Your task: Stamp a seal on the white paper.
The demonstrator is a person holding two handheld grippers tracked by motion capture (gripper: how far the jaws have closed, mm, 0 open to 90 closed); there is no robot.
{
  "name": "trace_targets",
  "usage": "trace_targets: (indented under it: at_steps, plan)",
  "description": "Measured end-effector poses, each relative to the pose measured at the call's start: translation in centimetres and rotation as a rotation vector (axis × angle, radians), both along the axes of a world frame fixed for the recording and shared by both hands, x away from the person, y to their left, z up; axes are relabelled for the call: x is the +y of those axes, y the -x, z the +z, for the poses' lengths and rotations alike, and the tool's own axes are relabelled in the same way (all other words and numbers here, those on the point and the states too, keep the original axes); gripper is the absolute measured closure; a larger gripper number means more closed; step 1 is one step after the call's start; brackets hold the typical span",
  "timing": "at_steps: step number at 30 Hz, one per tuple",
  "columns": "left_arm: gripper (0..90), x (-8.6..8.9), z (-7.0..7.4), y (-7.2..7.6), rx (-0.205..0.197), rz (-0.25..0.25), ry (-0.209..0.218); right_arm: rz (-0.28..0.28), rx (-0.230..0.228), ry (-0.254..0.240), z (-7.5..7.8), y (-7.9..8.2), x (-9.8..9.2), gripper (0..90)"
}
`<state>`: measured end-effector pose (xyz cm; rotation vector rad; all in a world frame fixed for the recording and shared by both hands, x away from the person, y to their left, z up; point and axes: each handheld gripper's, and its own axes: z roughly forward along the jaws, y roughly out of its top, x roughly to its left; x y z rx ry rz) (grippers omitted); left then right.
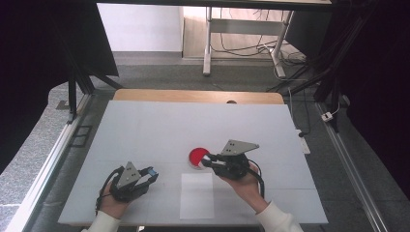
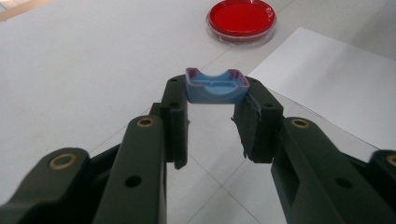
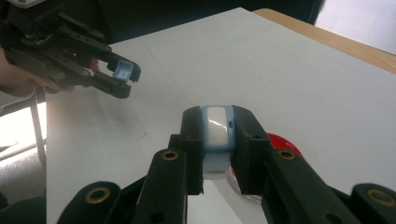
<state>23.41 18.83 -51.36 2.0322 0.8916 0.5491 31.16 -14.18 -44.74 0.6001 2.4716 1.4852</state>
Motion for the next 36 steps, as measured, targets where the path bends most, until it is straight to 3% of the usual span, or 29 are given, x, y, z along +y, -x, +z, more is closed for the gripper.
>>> trace_targets:
  at_steps: [22, 33, 36]
  plan:
    - [65.9, 0.0, -0.1, 0.0, 0.002, -0.001, 0.005, 0.047, 0.005, 0.024, -0.4, 1.7, 0.3, 75.0]
    - [65.9, -0.1, -0.1, 0.0, 0.002, -0.003, 0.003, 0.057, 0.030, 0.023, -1.3, 2.8, -0.2, 74.9]
    - [65.9, -0.1, -0.1, -0.1, 0.003, -0.002, 0.002, 0.067, 0.034, 0.042, -1.6, 3.1, -0.2, 74.9]
